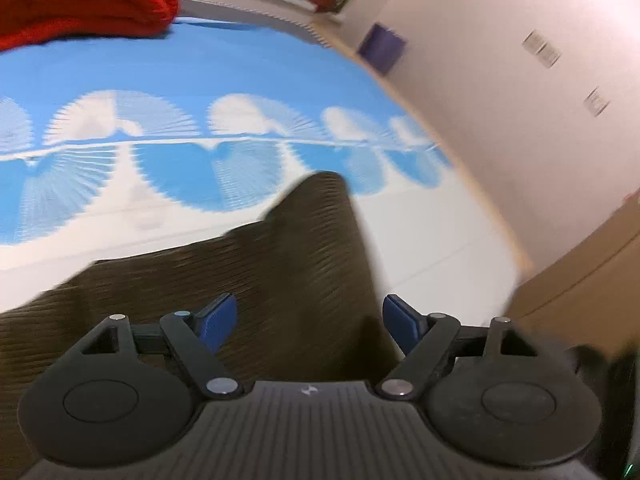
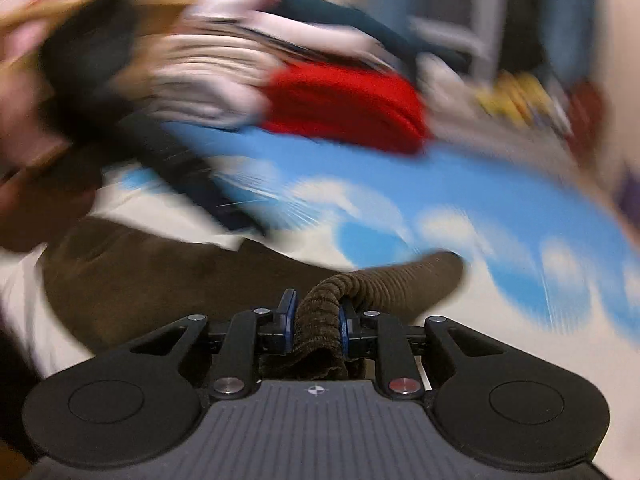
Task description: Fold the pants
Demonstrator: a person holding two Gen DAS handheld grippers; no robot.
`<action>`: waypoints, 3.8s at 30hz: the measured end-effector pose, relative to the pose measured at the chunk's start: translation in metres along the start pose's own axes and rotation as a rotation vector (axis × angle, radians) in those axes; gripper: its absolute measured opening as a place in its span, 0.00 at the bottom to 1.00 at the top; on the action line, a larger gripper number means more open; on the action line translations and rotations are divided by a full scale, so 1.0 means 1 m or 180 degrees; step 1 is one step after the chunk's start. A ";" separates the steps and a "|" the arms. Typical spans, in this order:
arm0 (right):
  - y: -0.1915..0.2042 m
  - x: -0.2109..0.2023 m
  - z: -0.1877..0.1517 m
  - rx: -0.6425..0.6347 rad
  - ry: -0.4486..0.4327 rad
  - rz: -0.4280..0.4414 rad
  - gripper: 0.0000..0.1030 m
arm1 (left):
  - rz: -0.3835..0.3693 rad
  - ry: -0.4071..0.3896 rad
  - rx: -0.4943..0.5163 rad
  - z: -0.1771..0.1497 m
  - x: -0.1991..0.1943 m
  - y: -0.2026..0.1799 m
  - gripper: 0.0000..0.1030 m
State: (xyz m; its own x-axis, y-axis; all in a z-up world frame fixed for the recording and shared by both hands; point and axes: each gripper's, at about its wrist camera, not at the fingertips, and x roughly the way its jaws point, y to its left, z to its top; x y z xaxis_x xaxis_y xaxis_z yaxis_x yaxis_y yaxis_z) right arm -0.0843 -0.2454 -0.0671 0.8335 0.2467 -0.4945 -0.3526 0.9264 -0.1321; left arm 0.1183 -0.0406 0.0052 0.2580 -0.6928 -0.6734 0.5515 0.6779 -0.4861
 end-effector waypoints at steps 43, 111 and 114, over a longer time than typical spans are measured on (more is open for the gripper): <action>0.067 0.185 0.020 0.1784 0.1552 0.0815 0.66 | 0.1747 -0.0168 -0.1879 -0.116 -0.201 0.312 0.82; -0.181 0.134 -0.048 0.1302 0.1739 0.0393 0.34 | 0.1155 0.0528 -0.0123 0.005 0.072 0.109 0.39; -0.198 0.131 -0.032 0.1542 0.1205 0.0134 0.47 | 0.1126 0.0002 -0.0603 0.025 0.052 0.133 0.41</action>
State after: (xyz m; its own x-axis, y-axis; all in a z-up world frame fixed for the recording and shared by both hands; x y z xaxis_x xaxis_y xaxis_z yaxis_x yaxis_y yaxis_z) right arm 0.0807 -0.4053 -0.1334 0.5828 0.2501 -0.7732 -0.0746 0.9639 0.2556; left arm 0.2247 0.0071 -0.0810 0.4052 -0.4085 -0.8179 0.2727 0.9079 -0.3183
